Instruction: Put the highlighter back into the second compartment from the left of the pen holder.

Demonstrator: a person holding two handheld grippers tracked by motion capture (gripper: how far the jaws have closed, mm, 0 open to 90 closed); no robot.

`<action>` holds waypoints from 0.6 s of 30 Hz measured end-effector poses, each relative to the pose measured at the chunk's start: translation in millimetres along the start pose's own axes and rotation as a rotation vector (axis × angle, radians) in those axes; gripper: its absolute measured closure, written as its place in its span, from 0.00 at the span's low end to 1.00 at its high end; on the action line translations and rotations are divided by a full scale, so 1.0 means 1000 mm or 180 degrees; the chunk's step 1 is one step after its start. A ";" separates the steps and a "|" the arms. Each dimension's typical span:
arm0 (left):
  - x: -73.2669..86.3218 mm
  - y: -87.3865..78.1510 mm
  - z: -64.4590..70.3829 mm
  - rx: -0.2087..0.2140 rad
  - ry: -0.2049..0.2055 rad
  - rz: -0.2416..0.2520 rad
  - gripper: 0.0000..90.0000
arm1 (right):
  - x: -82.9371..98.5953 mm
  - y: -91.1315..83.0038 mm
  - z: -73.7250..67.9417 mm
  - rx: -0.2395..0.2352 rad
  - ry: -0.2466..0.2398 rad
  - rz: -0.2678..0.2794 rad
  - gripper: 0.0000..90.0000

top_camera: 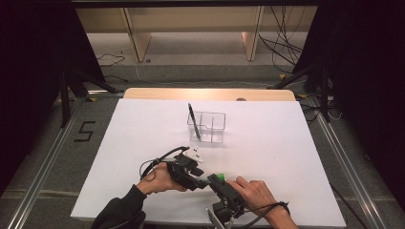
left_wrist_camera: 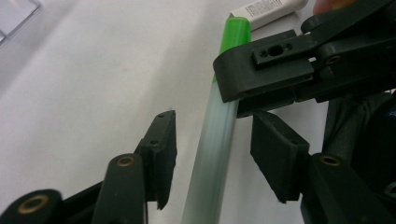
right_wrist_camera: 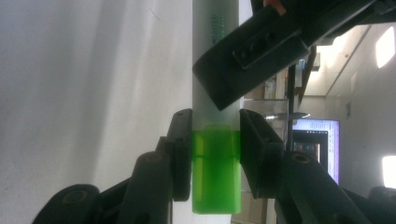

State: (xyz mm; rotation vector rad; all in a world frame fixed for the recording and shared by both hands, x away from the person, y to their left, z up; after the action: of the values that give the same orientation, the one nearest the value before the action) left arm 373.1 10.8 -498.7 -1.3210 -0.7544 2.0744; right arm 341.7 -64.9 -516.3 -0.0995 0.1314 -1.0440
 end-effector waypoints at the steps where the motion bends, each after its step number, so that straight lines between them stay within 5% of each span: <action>1: 0.000 0.000 0.000 0.0017 0.0015 -0.0004 0.60 | 0.000 0.000 0.000 -0.0007 -0.0004 0.0005 0.75; 18: 0.003 0.011 0.000 0.0207 0.0029 -0.0217 0.78 | -0.003 -0.002 -0.002 -0.0011 -0.0049 0.0073 0.75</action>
State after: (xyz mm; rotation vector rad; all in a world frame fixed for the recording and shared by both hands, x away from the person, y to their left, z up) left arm 370.7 5.6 -508.0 -1.2516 -0.7123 2.0210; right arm 338.2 -62.8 -518.0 -0.1088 0.1200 -1.0201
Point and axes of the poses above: each handheld gripper's, and its own axes: y roughly forward along the jaws, x roughly out of its underside, z roughly to its right, the point moved 9 cm from there along y, roughly forward along the jaws, and after that the axes turned 14 degrees about x, right-handed, at the moved point
